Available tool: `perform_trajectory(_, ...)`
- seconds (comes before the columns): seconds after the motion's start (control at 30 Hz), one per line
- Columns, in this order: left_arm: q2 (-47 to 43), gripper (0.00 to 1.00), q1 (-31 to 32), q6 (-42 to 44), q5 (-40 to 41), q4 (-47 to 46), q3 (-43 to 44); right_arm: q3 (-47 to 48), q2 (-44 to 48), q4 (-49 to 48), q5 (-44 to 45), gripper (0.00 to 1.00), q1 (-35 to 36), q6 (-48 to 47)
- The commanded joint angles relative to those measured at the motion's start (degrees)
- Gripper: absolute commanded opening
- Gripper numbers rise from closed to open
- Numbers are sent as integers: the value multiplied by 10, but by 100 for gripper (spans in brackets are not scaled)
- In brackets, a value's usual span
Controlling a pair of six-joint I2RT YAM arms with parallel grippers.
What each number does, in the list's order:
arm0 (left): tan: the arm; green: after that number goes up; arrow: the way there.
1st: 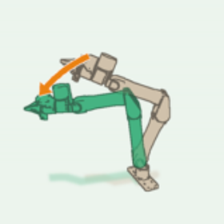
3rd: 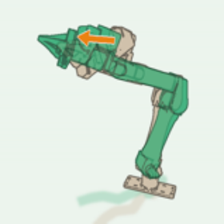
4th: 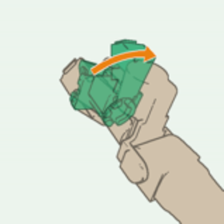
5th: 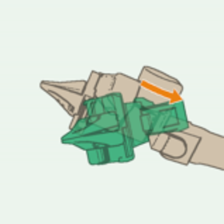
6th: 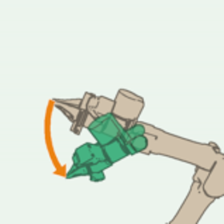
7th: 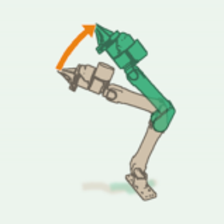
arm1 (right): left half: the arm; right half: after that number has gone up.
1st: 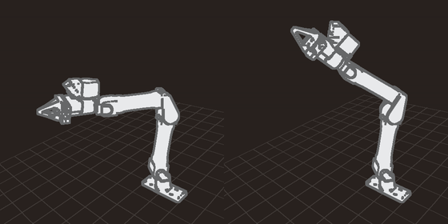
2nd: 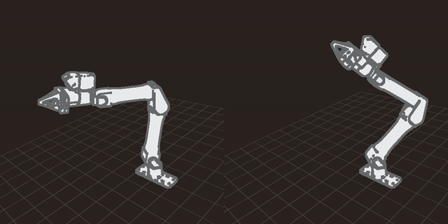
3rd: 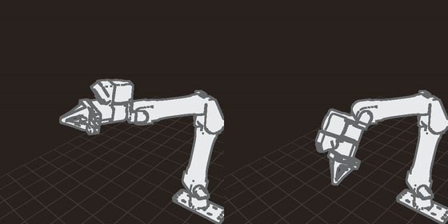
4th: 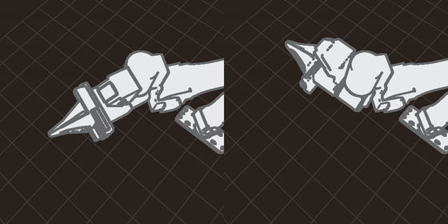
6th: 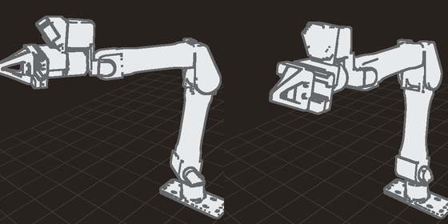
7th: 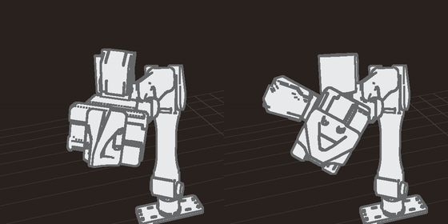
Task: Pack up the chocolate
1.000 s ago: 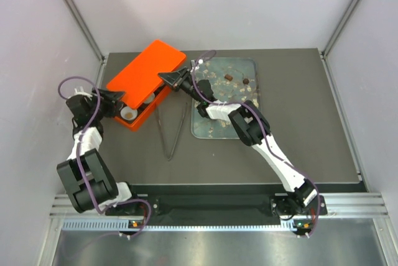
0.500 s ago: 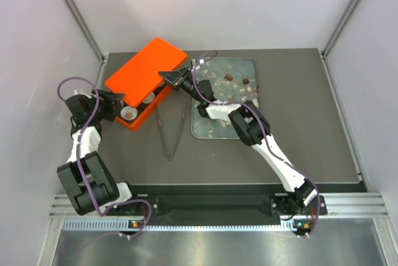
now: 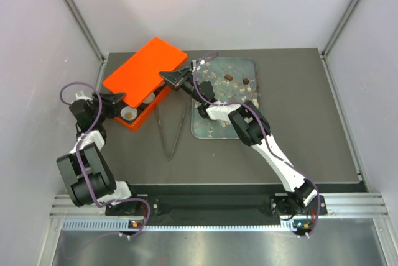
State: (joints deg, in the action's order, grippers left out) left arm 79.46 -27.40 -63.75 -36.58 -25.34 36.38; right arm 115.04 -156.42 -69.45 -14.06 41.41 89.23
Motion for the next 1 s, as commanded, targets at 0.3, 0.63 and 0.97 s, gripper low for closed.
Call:
perform_trajectory(0.3,-2,7,-9,-2,-15,-47,11,-51,51,0,-28,31,-4,-13)
perform_trajectory(0.63,-22,0,-21,63,11,18,10,-114,111,116,-38,45,-28,-65)
perform_trajectory(0.97,-27,0,-32,100,23,44,4,-109,125,183,-47,50,-43,-92)
